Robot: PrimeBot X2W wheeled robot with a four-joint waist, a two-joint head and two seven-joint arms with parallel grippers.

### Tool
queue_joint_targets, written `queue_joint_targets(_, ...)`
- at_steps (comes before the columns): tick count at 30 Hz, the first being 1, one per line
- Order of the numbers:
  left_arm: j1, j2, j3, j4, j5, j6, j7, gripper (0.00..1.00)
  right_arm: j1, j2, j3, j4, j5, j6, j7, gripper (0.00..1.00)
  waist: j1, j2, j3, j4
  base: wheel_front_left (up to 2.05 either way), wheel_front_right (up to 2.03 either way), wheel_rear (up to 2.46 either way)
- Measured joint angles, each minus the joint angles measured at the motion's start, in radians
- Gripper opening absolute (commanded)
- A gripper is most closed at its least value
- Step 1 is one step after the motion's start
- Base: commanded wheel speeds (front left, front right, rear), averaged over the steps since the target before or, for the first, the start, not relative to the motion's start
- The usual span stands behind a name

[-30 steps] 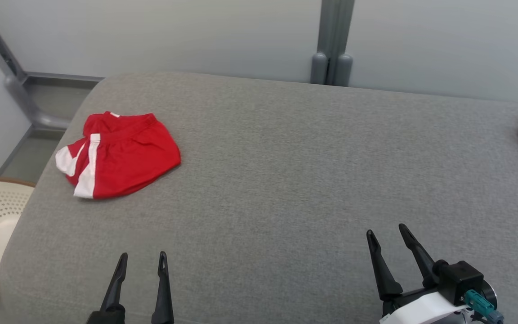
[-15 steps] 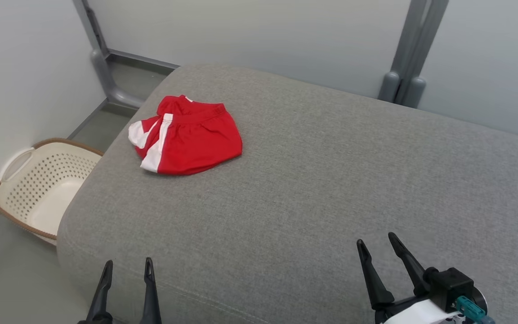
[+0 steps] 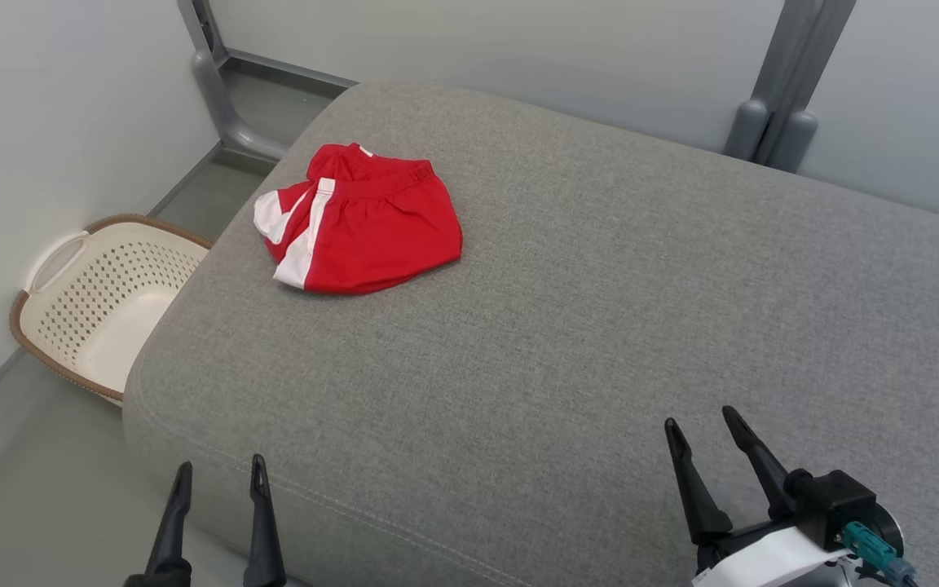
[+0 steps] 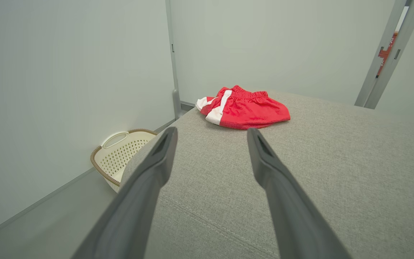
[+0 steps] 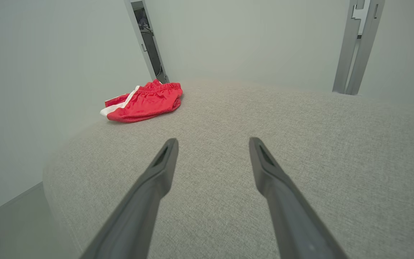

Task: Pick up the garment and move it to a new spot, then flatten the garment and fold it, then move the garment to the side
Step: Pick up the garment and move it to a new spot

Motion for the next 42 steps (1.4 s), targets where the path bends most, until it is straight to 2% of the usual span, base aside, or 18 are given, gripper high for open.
queue_joint_targets(3, -0.030, 0.000, 0.020, -0.015, 0.015, -0.003, 0.000, 1.00, 0.000, -0.016, -0.011, -0.004, -0.002, 0.000, 0.000, 1.00, 0.0000, 0.0000, 0.021, 0.001, 0.00, 0.00, 0.00)
queue_joint_targets(6, -0.094, 0.001, 0.051, -0.047, 0.045, -0.026, 0.000, 1.00, -0.001, -0.039, -0.015, -0.011, -0.012, 0.000, 0.000, 1.00, 0.0000, 0.0000, 0.049, 0.002, 0.00, 0.00, 0.00)
queue_joint_targets(10, -0.243, 0.040, 0.104, -0.051, 0.058, -0.084, 0.000, 1.00, -0.034, -0.104, -0.012, -0.026, -0.022, 0.000, 0.000, 1.00, 0.0001, 0.0000, 0.103, 0.004, 0.00, 0.00, 0.00)
queue_joint_targets(15, -0.491, 0.111, 0.127, 0.091, 0.045, -0.166, -0.001, 1.00, -0.085, -0.200, -0.027, -0.043, -0.032, 0.000, 0.000, 1.00, 0.0001, 0.0000, 0.189, 0.006, 0.00, 0.00, 0.00)
queue_joint_targets(19, -0.710, 0.168, 0.108, 0.289, 0.015, -0.197, 0.016, 1.00, -0.126, -0.275, -0.042, -0.057, -0.036, 0.000, 0.000, 1.00, 0.0001, 0.0000, 0.261, 0.006, 0.00, 0.00, 0.00)
queue_joint_targets(24, -0.996, 0.190, 0.041, 0.545, -0.110, -0.215, 0.139, 1.00, -0.168, -0.359, -0.081, -0.098, -0.040, 0.000, 0.000, 1.00, 0.0002, 0.0000, 0.361, 0.003, 0.00, 0.00, 0.00)
queue_joint_targets(29, -1.164, 0.204, -0.074, 0.744, -0.316, -0.218, 0.253, 1.00, -0.195, -0.405, -0.118, -0.153, -0.044, 0.000, 0.000, 1.00, 0.0002, 0.0000, 0.459, -0.010, 0.00, 0.00, 0.00)
queue_joint_targets(34, -1.240, 0.247, -0.159, 0.869, -0.450, -0.218, 0.309, 1.00, -0.217, -0.417, -0.152, -0.214, -0.047, 0.000, -0.002, 1.00, 0.0003, 0.0000, 0.539, -0.038, 0.00, 0.00, 0.00)
queue_joint_targets(42, -1.265, 0.276, -0.256, 1.005, -0.633, -0.218, 0.428, 1.00, -0.221, -0.403, -0.205, -0.296, -0.056, 0.001, -0.009, 1.00, 0.0001, 0.0000, 0.631, -0.105, 0.00, 0.00, 0.00)
